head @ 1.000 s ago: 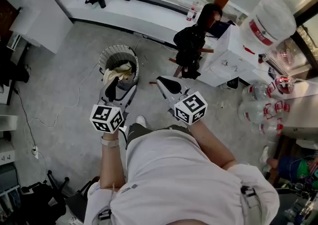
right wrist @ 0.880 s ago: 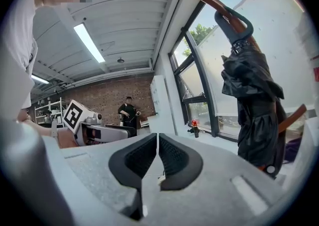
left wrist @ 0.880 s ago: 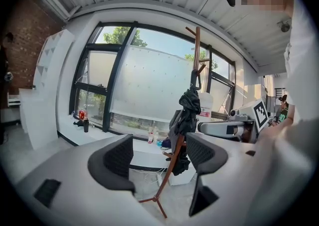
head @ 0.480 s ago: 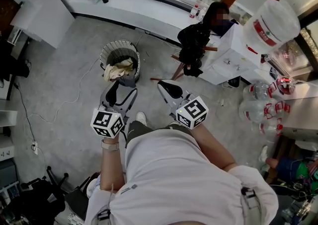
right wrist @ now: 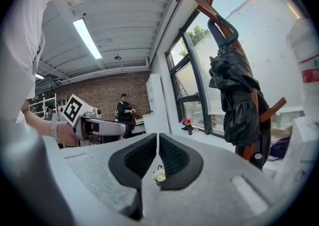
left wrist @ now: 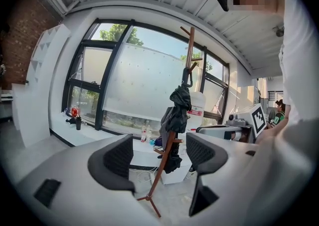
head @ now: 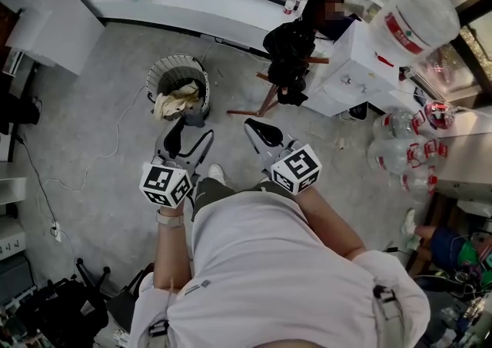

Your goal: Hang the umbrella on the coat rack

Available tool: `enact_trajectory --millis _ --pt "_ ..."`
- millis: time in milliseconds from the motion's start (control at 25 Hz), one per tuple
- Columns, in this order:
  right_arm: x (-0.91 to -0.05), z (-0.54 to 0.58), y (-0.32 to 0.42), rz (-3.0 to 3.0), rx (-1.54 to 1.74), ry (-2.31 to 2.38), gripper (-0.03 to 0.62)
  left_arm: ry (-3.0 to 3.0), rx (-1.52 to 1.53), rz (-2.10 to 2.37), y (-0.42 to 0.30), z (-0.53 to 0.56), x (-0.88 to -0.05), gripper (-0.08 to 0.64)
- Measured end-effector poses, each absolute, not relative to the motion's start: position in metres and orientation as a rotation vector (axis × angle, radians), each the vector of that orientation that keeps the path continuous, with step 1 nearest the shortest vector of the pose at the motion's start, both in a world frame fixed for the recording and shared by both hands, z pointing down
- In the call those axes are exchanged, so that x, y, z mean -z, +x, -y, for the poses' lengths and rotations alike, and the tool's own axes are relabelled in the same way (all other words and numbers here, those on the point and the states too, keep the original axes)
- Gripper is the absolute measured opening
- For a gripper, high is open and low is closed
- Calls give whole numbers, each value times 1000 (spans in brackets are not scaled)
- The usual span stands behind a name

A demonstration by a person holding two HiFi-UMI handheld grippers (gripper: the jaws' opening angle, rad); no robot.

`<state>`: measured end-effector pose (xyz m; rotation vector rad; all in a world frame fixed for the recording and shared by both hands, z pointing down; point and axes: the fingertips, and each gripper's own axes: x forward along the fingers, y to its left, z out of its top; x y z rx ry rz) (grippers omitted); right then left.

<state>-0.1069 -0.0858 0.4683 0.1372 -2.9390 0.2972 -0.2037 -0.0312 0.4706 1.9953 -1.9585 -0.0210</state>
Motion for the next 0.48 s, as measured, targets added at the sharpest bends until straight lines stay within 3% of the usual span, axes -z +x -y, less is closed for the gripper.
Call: enact_trajectory --millis 480 --pt "-473 92 -98 2923 -316 210 6 2021 15 1908 -200 42 -477 331"
